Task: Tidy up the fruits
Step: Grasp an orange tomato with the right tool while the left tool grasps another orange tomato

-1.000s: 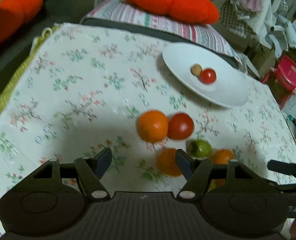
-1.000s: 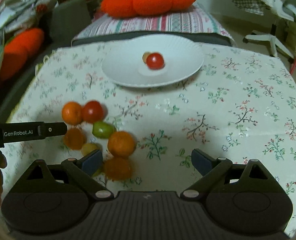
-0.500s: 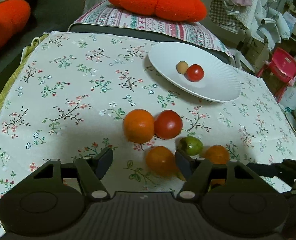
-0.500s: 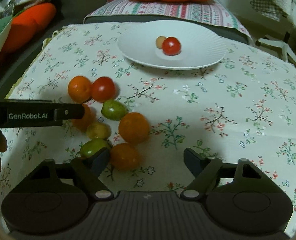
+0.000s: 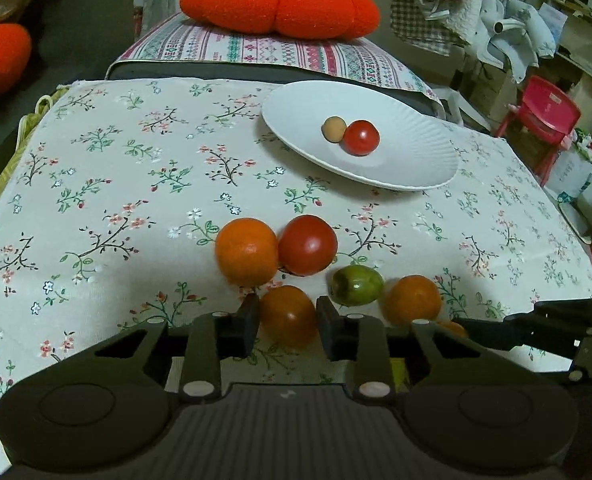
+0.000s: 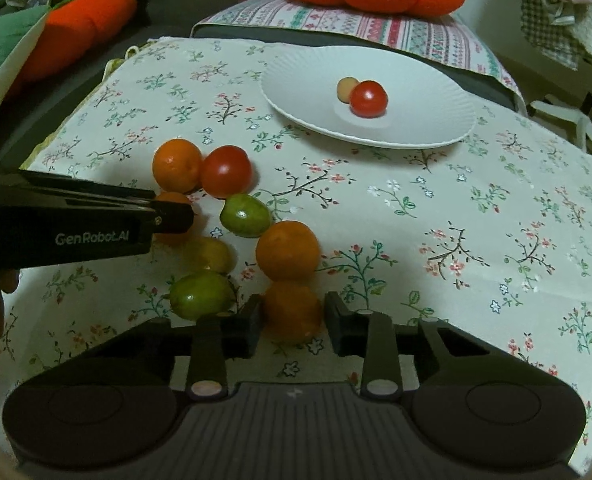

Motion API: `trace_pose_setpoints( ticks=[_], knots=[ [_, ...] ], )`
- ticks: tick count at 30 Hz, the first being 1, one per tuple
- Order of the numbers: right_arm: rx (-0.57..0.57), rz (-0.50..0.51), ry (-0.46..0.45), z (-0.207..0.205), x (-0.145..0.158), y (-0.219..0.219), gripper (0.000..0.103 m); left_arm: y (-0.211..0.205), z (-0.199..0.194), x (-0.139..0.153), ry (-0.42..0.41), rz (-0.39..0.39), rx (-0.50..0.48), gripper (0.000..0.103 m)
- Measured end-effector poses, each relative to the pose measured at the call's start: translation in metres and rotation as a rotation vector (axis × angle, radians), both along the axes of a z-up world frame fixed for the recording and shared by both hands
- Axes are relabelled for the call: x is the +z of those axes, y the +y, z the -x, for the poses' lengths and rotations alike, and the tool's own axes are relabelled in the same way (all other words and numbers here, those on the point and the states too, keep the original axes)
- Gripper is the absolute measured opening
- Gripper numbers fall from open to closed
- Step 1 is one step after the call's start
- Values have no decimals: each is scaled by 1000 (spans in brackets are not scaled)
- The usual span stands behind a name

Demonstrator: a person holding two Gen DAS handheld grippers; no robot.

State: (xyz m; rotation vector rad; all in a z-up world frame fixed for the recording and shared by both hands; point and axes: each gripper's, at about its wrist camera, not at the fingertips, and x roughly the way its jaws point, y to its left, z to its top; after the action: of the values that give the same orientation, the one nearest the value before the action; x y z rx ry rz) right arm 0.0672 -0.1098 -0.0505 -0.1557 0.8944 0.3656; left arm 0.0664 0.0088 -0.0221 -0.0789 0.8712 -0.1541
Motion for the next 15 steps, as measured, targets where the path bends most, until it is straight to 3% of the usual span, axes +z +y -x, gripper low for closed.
trace_pose_setpoints(
  ticks=[10,15],
  knots=[
    [9,-12,-6,1,2,0,26,2,0,2,2,9,12,13],
    [-1,-62,9,0,5,-5,26,4,1,6,-16,17,18,4]
  ],
)
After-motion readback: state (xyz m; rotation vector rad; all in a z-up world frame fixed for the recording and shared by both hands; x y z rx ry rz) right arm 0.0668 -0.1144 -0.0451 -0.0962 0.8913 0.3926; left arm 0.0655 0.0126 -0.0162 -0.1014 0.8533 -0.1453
